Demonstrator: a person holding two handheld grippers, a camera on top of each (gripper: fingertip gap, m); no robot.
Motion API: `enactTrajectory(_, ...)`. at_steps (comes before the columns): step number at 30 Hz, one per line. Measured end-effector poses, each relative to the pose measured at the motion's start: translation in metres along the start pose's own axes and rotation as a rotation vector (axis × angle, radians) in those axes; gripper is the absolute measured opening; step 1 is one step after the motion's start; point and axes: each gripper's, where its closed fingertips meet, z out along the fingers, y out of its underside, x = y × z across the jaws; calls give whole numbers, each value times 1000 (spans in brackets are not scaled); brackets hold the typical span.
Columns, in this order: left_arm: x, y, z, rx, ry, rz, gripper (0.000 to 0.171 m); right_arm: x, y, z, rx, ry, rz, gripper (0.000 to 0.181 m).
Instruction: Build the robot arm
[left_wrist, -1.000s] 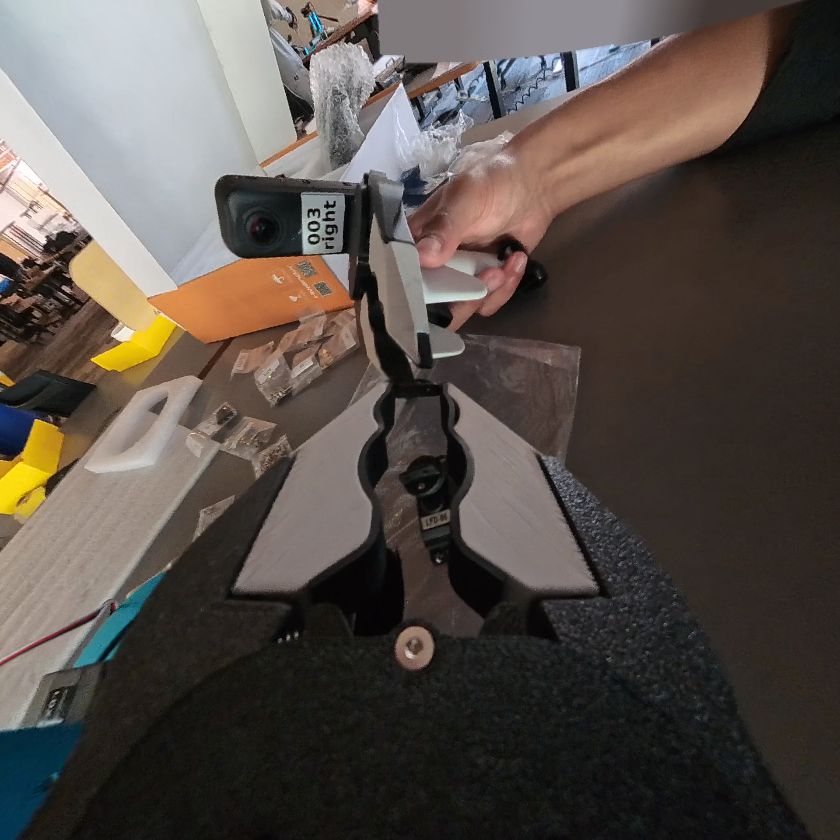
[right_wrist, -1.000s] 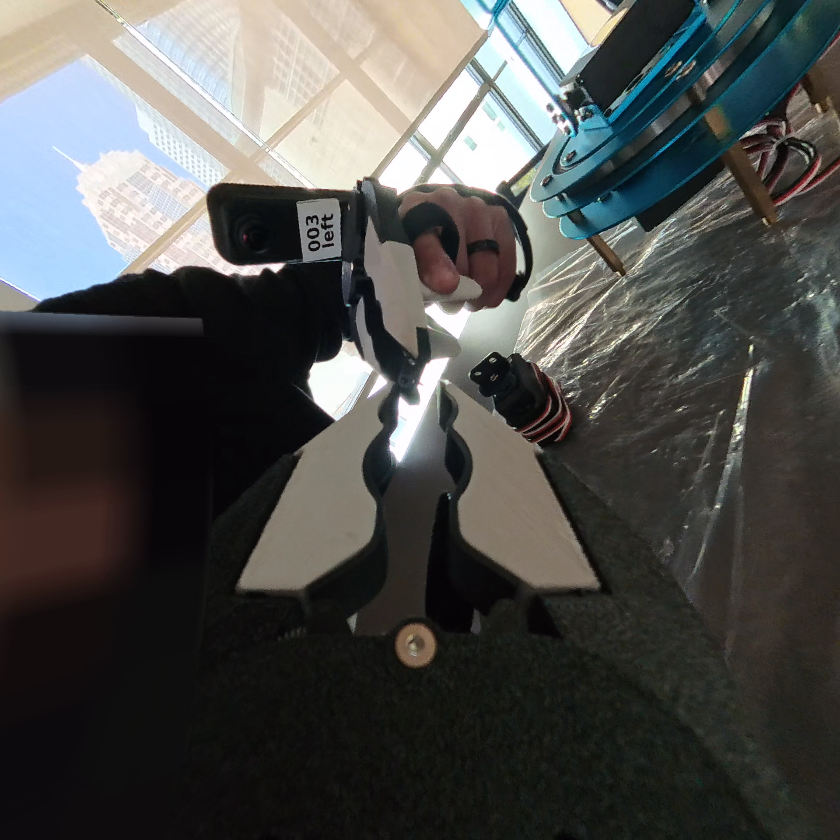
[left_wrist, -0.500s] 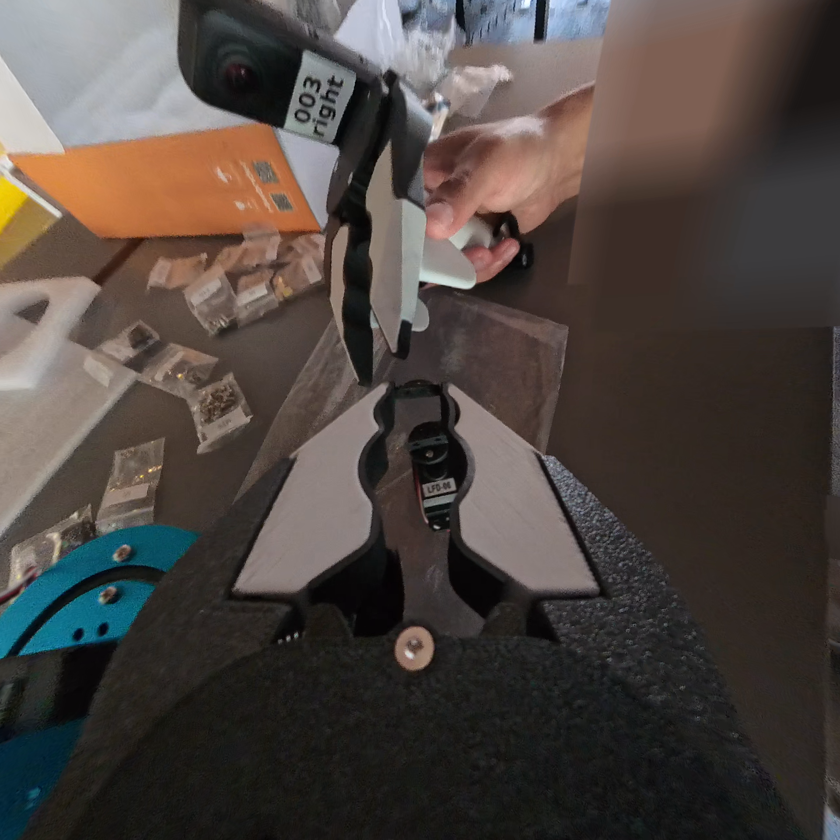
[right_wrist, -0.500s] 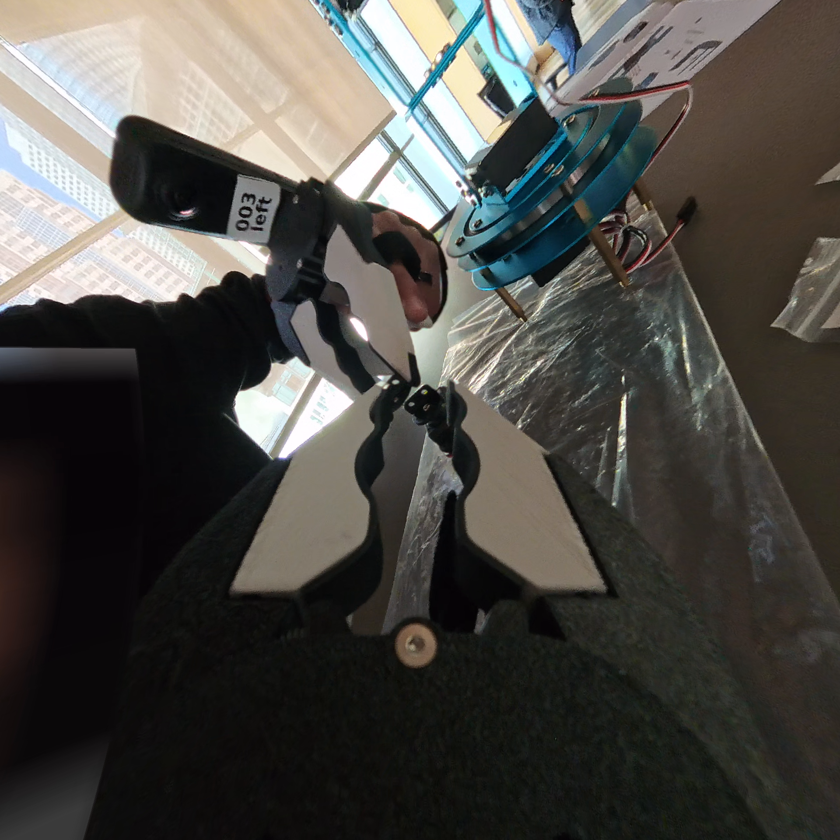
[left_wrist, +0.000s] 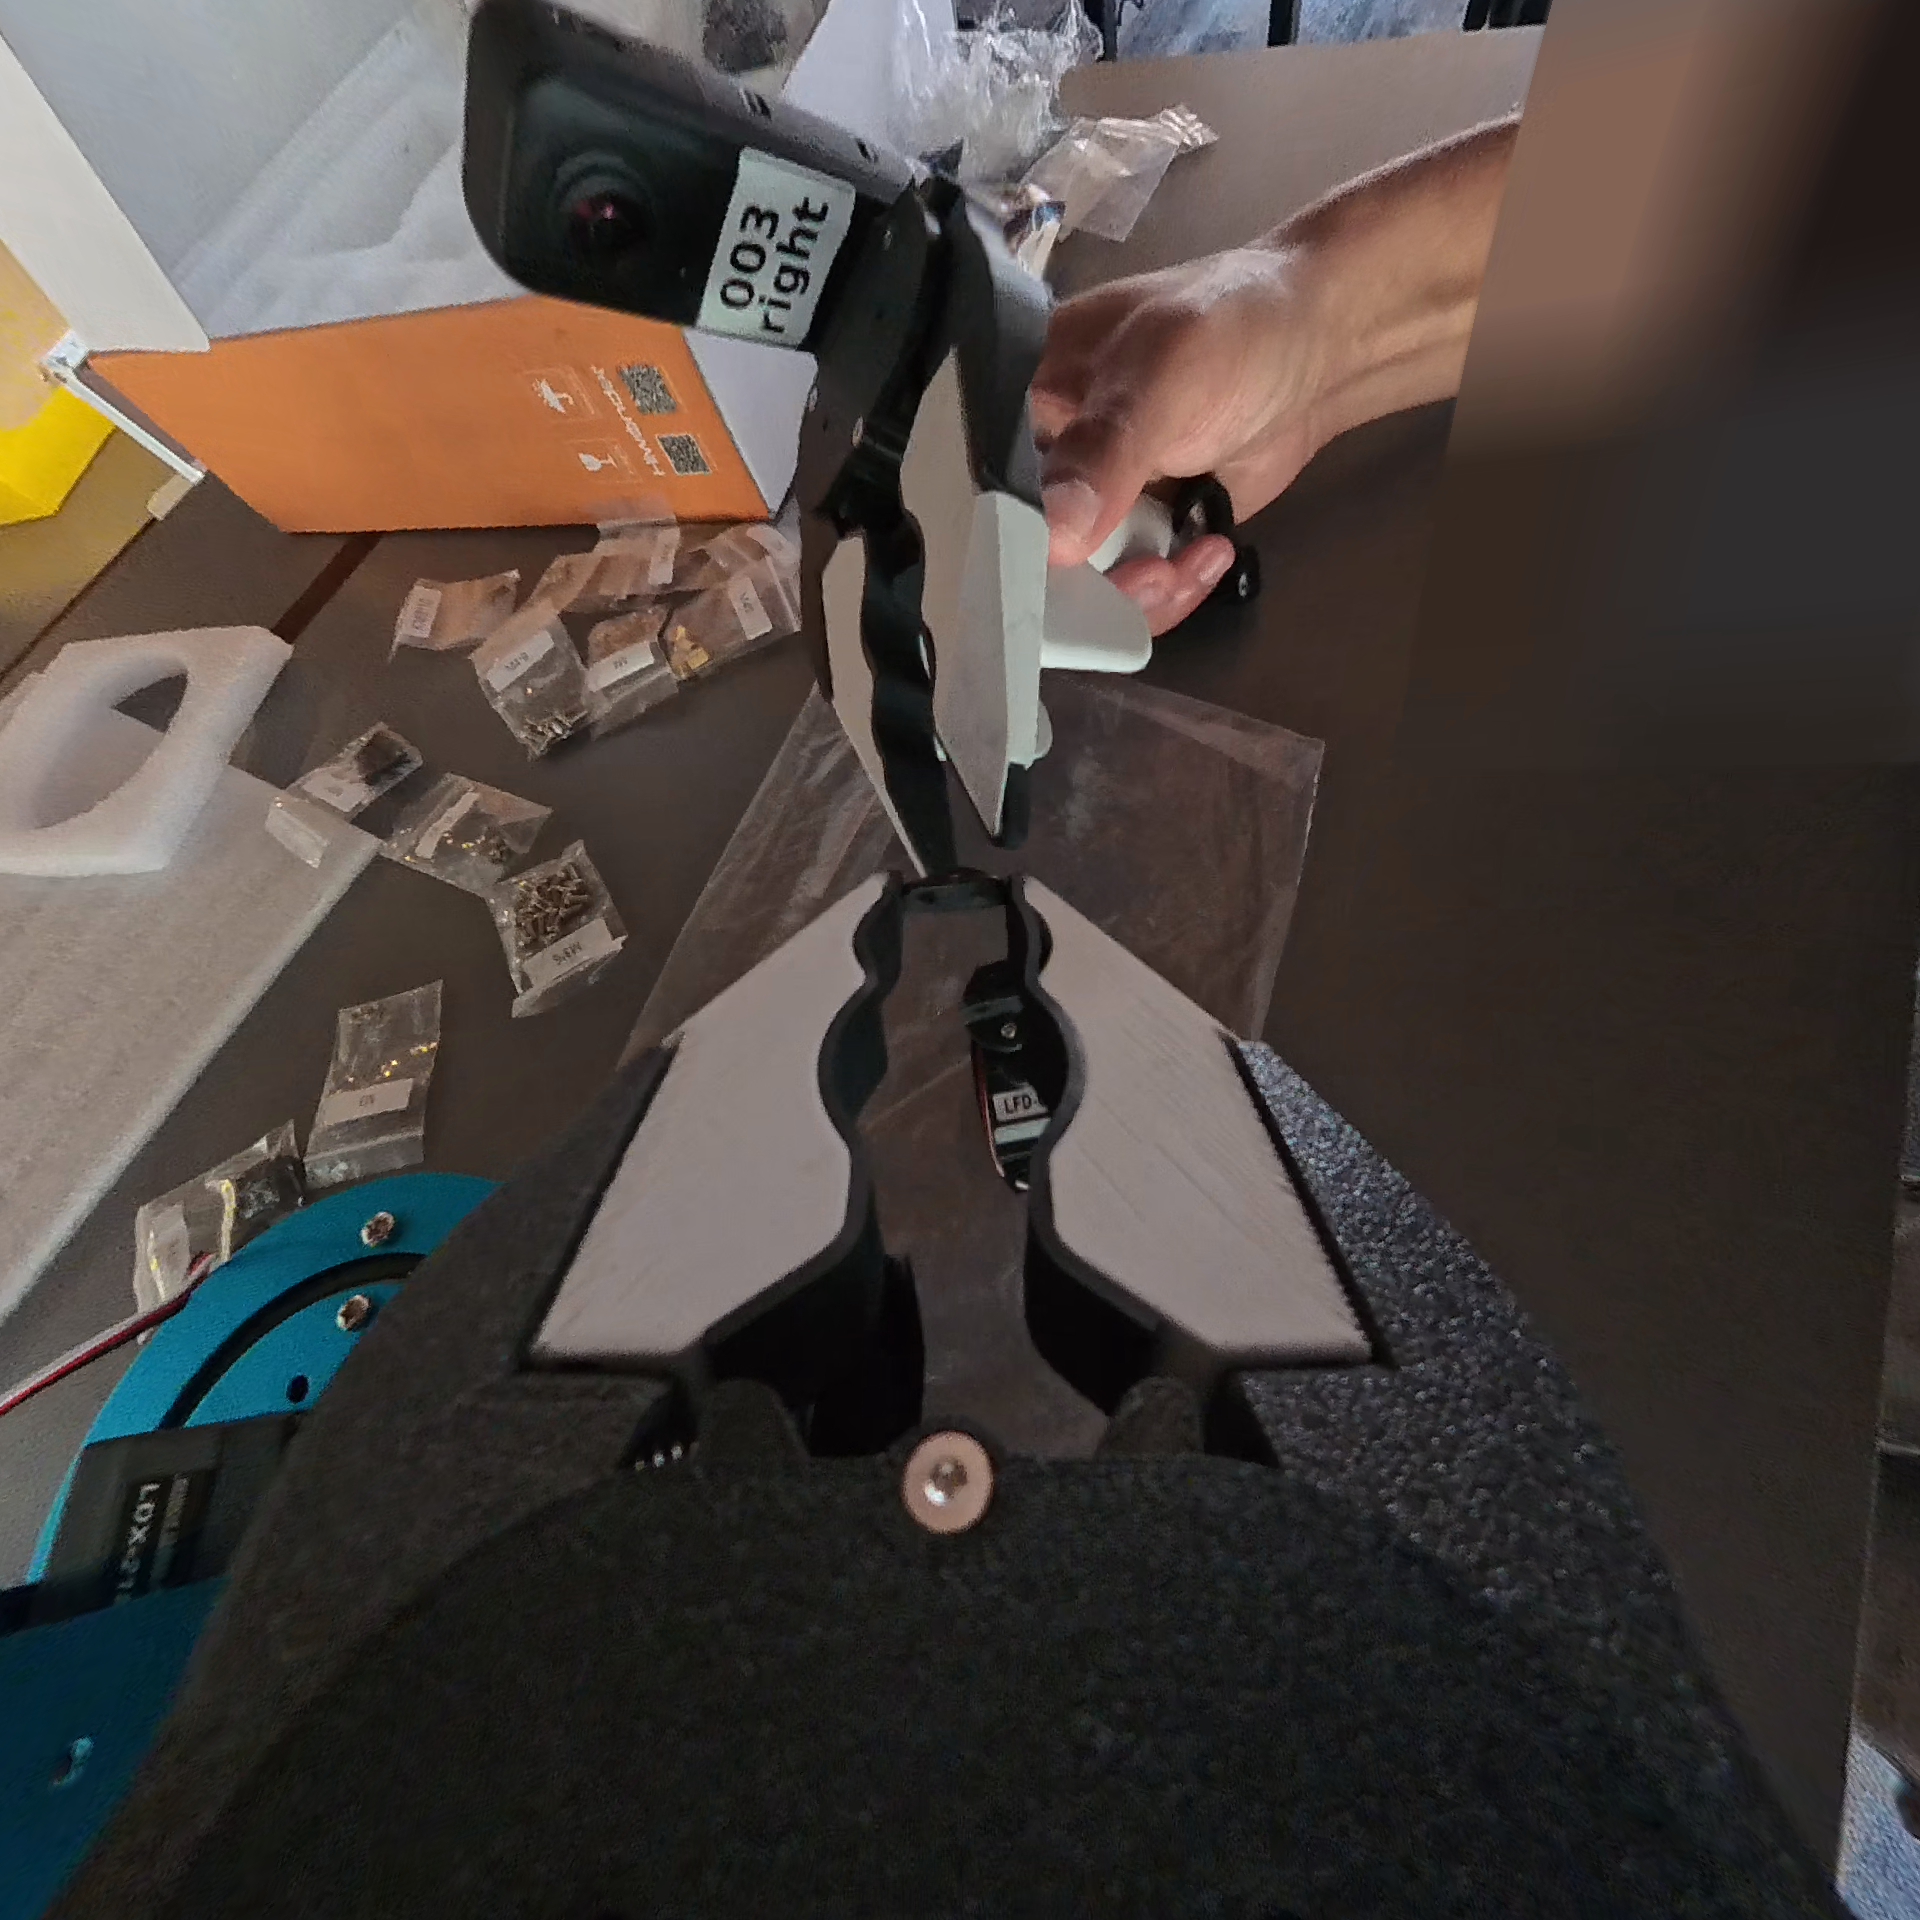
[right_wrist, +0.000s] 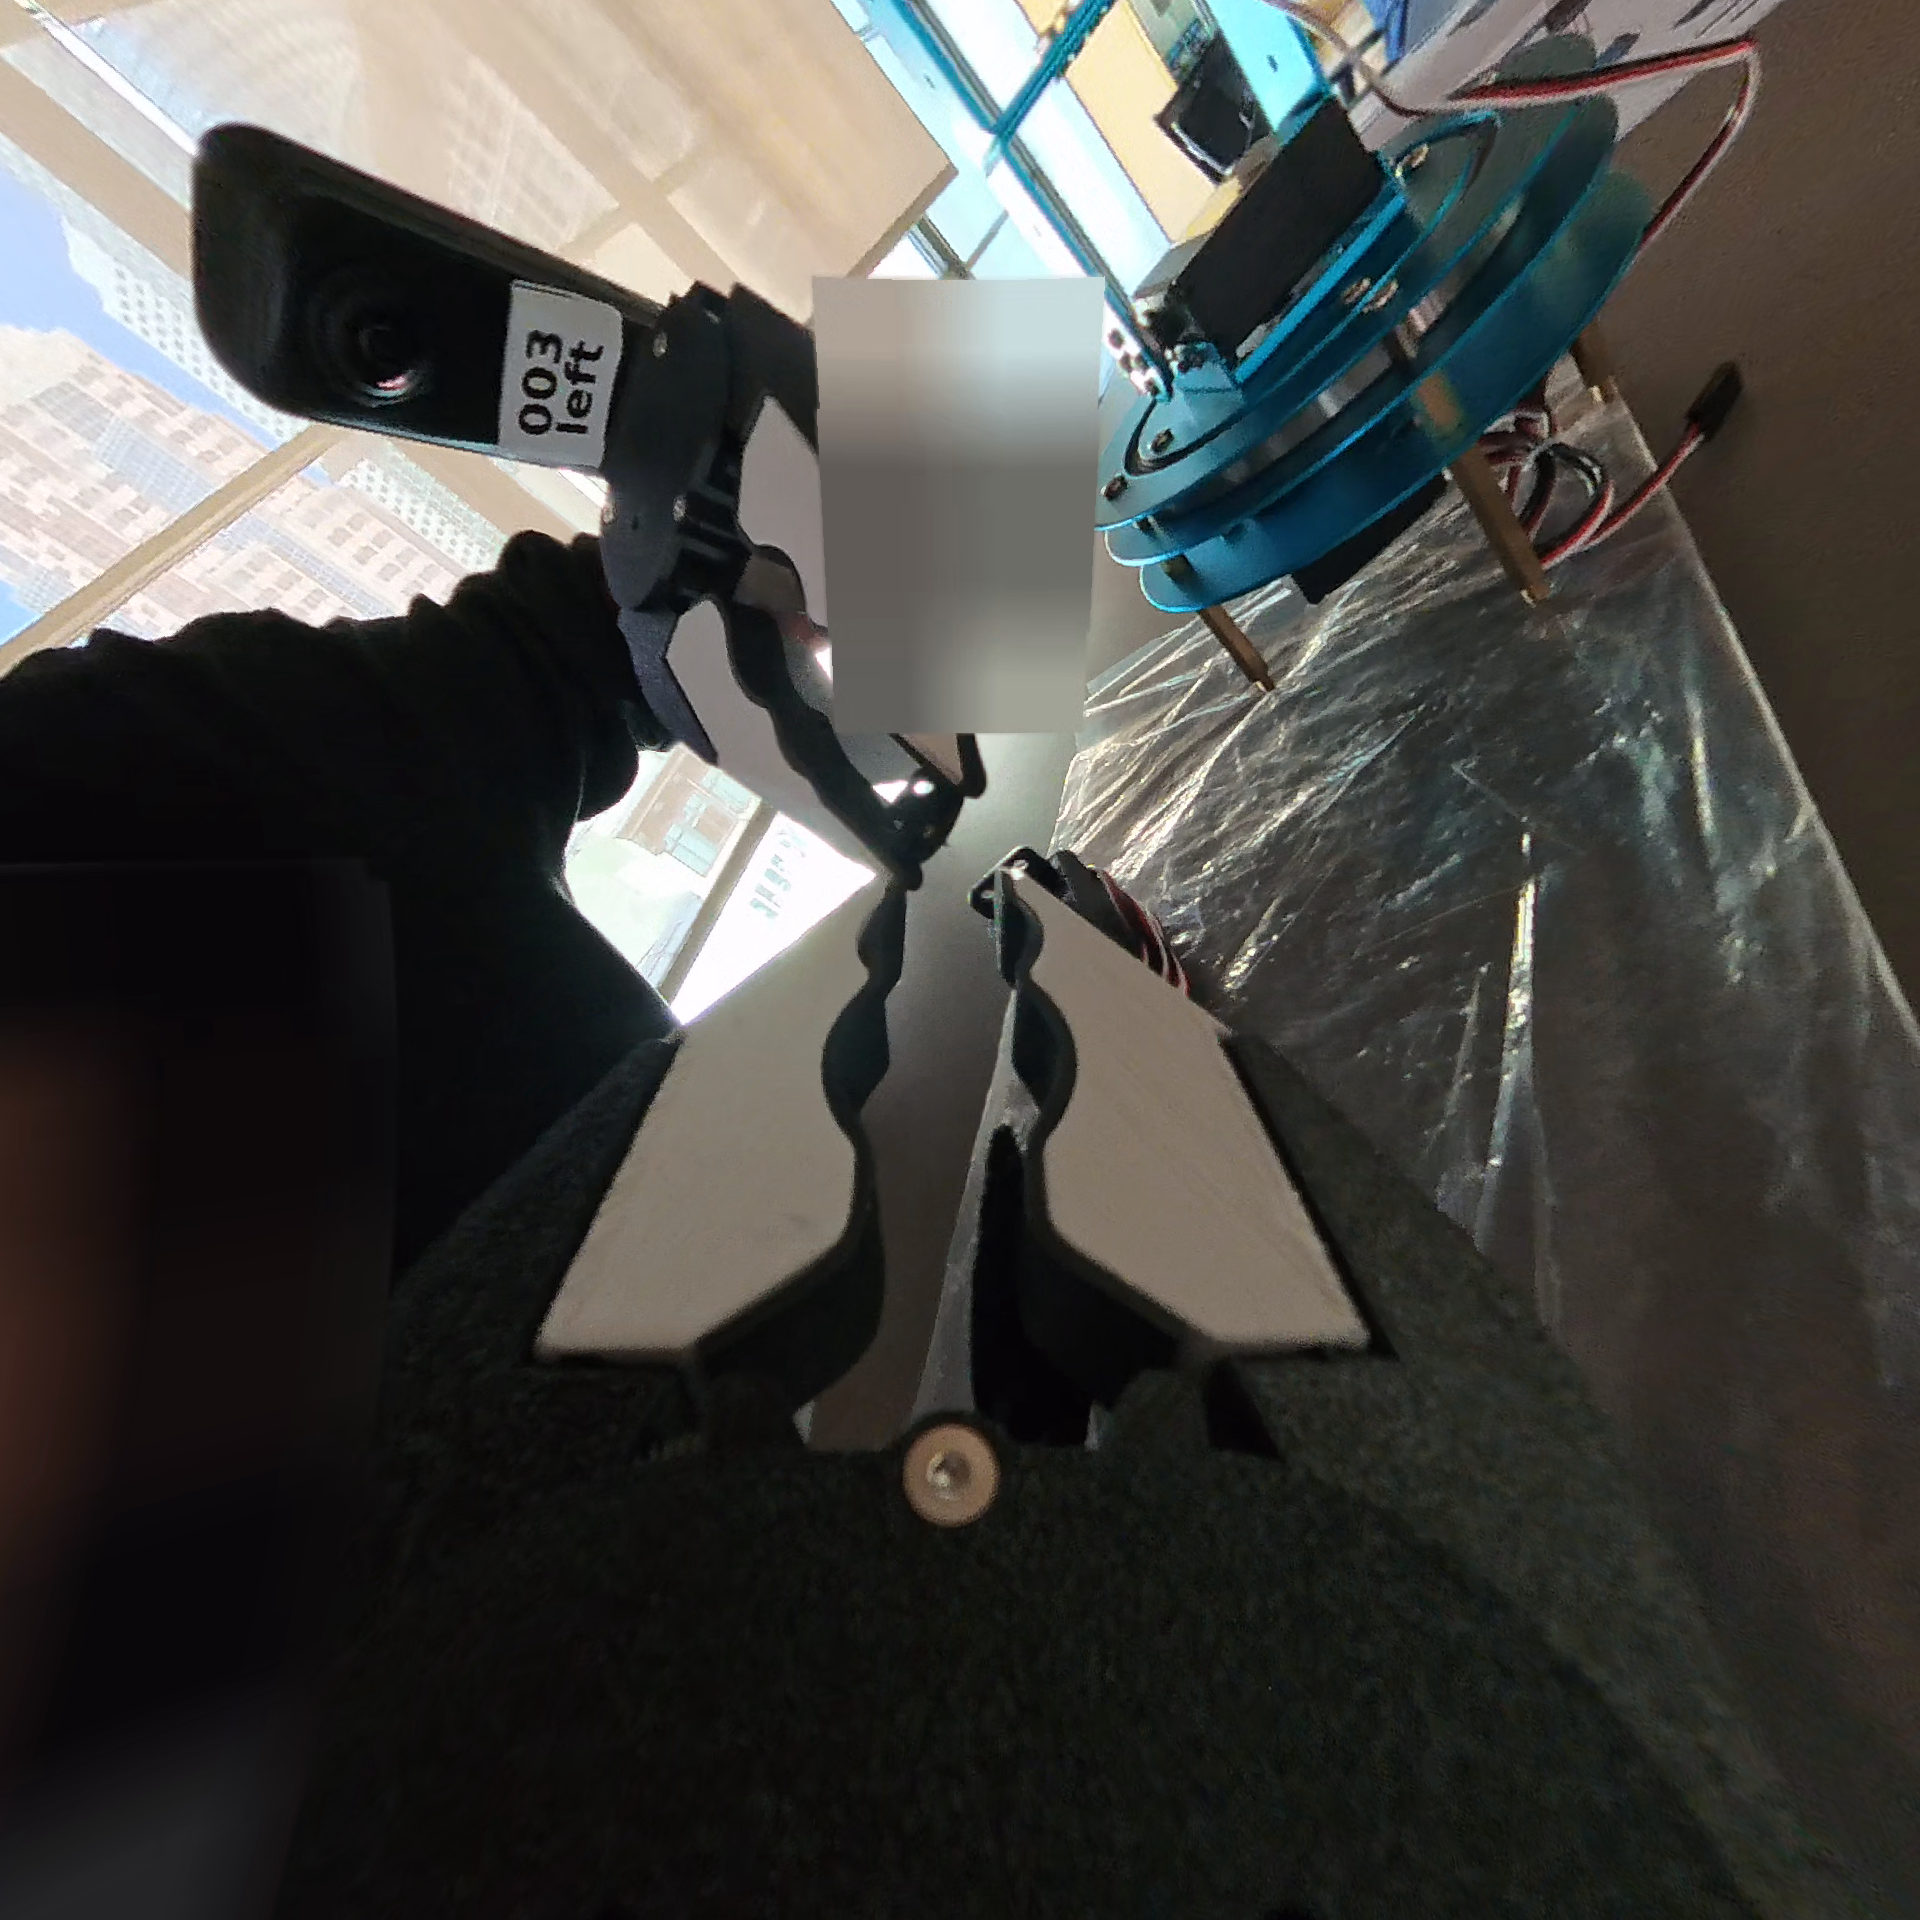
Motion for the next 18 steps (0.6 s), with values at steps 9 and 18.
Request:
enactTrajectory(9,7,-7,3,42,24,24,19,-13,-3,-1,24,-103,65,13)
enactTrajectory(18,10,-4,4,45,22,28,19,-10,1,1,5,-95,124,6)
